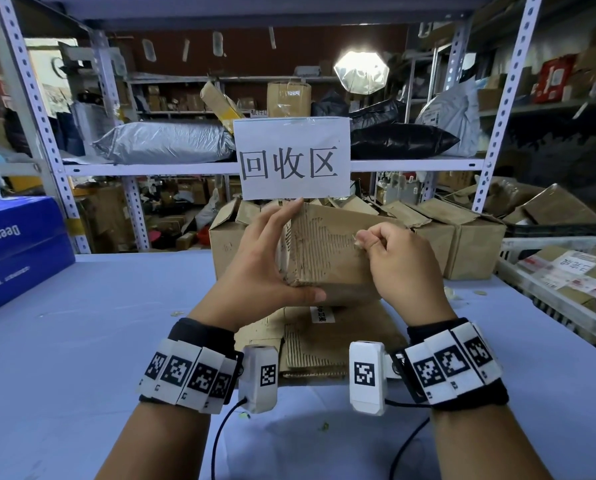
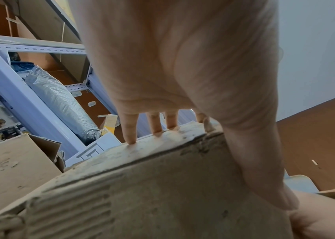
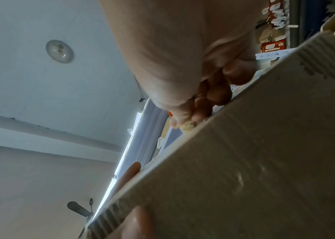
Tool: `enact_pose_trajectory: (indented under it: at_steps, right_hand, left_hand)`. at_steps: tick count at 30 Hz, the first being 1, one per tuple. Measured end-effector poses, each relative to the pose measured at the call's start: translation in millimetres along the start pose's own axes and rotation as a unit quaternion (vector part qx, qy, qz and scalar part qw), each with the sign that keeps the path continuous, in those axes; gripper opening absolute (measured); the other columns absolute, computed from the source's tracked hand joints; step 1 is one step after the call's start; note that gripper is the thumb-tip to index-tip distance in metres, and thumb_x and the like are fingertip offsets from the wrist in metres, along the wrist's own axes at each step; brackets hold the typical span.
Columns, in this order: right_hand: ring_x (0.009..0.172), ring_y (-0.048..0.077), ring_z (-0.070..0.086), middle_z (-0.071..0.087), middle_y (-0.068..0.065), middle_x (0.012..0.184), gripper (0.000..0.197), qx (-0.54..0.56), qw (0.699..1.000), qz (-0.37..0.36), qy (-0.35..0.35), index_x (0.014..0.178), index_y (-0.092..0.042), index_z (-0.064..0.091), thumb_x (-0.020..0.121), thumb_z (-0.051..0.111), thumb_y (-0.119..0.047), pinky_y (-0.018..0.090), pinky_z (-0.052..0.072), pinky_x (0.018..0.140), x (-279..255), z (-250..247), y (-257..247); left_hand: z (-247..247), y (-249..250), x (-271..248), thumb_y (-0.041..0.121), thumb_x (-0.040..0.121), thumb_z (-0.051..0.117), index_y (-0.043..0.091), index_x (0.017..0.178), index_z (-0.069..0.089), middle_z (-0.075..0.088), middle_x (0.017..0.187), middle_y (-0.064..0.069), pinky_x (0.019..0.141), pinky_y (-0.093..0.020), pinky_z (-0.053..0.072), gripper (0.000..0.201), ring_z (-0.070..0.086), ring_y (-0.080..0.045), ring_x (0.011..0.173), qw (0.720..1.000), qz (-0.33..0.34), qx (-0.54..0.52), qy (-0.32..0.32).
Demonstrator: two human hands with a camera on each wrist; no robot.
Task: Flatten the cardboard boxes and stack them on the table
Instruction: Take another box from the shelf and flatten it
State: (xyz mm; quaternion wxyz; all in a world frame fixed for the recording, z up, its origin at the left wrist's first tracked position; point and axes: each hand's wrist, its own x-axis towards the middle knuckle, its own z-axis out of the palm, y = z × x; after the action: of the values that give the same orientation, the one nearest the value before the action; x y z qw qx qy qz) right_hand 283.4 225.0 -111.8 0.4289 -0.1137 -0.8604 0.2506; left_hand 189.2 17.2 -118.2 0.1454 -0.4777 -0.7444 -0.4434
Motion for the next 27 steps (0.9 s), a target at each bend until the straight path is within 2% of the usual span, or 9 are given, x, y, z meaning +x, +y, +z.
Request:
enact_pose_trajectory:
  at_steps: [3,5,7,9,11,13,18,22,27]
  right_hand:
    - [0.069,0.017,0.056,0.054,-0.015,0.065,0.036,-0.003,1.000,0.016,0.015,0.073,-0.029,0.055,0.103,0.043,-0.044,0.029,0.033,0.056,-1.2,-0.9,-2.2]
    - [0.065,0.012,0.056,0.057,-0.011,0.063,0.051,0.013,1.000,0.025,0.007,0.070,-0.027,0.058,0.098,0.034,-0.062,0.027,0.032,0.053,-2.3,-3.1,-3.9]
    - [0.064,0.006,0.056,0.061,-0.011,0.066,0.051,0.014,1.000,0.017,-0.011,0.072,-0.028,0.060,0.088,0.043,-0.073,0.027,0.038,0.053,-3.9,-4.5,-5.7]
    - [0.070,0.006,0.058,0.062,-0.011,0.074,0.036,0.016,1.000,0.004,-0.011,0.074,-0.028,0.062,0.084,0.064,-0.063,0.029,0.047,0.059,-4.1,-4.4,-6.4]
    - [0.077,0.008,0.058,0.062,-0.010,0.084,0.024,0.028,0.999,-0.015,0.003,0.075,-0.027,0.066,0.084,0.073,-0.048,0.030,0.049,0.065,-3.5,-4.0,-6.3]
    - [0.077,0.007,0.058,0.063,-0.009,0.085,0.016,0.057,0.998,-0.026,0.013,0.077,-0.027,0.069,0.085,0.076,-0.039,0.029,0.048,0.067,-3.1,-4.3,-6.6]
    - [0.075,-0.001,0.063,0.069,-0.019,0.076,0.008,0.123,0.992,-0.007,0.027,0.082,-0.033,0.073,0.088,0.074,-0.028,0.016,0.047,0.063,-6.3,-4.5,-3.9]
    - [0.073,-0.001,0.065,0.070,-0.015,0.075,0.013,0.121,0.991,0.027,0.044,0.093,-0.032,0.067,0.086,0.077,-0.032,0.024,0.048,0.064,-3.0,-6.9,-0.1]
    - [0.073,0.014,0.061,0.065,-0.010,0.078,0.022,0.024,0.998,-0.001,0.060,0.082,-0.025,0.064,0.092,0.065,-0.044,0.031,0.046,0.059,-7.4,-4.9,0.3]
  left_hand:
    - [0.1,0.3,-0.6,0.058,0.056,0.090,0.049,0.154,0.025,0.028,0.155,0.015,0.122,-0.040,0.028,0.118,0.025,-0.007,0.149,1.000,0.005,0.000,0.003]
    - [-0.1,0.1,-1.7,0.058,0.056,0.089,0.048,0.154,0.025,0.028,0.154,0.016,0.123,-0.041,0.028,0.118,0.025,-0.009,0.149,1.000,0.008,0.000,0.004]
    - [-0.9,-0.7,-3.3,0.059,0.056,0.089,0.048,0.154,0.025,0.028,0.155,0.015,0.123,-0.041,0.028,0.118,0.025,-0.010,0.149,1.000,0.008,0.000,0.006]
    - [-1.5,-1.6,-4.6,0.059,0.055,0.088,0.051,0.154,0.024,0.028,0.156,0.015,0.122,-0.040,0.028,0.118,0.025,-0.008,0.149,1.000,0.004,-0.001,0.007]
    - [-2.0,-2.6,-5.5,0.060,0.055,0.088,0.054,0.152,0.023,0.028,0.156,0.016,0.121,-0.040,0.029,0.117,0.025,-0.005,0.148,1.000,0.002,-0.002,0.009]
    - [-2.4,-4.0,-6.3,0.059,0.055,0.088,0.055,0.152,0.023,0.029,0.155,0.018,0.120,-0.038,0.029,0.117,0.024,-0.003,0.148,1.000,0.004,-0.005,0.012]
    - [-2.1,-8.2,-7.2,0.058,0.056,0.090,0.052,0.154,0.024,0.028,0.155,0.023,0.116,-0.029,0.026,0.118,0.024,0.002,0.147,1.000,0.007,-0.013,0.012]
    - [-2.2,-9.9,-7.8,0.057,0.056,0.090,0.053,0.153,0.023,0.026,0.156,0.024,0.117,-0.031,0.026,0.118,0.023,0.000,0.149,1.000,0.006,-0.016,0.010]
    - [-1.8,-9.1,-6.4,0.059,0.056,0.089,0.055,0.152,0.024,0.025,0.155,0.029,0.115,-0.030,0.026,0.117,0.022,0.003,0.148,1.000,0.004,-0.012,0.012]
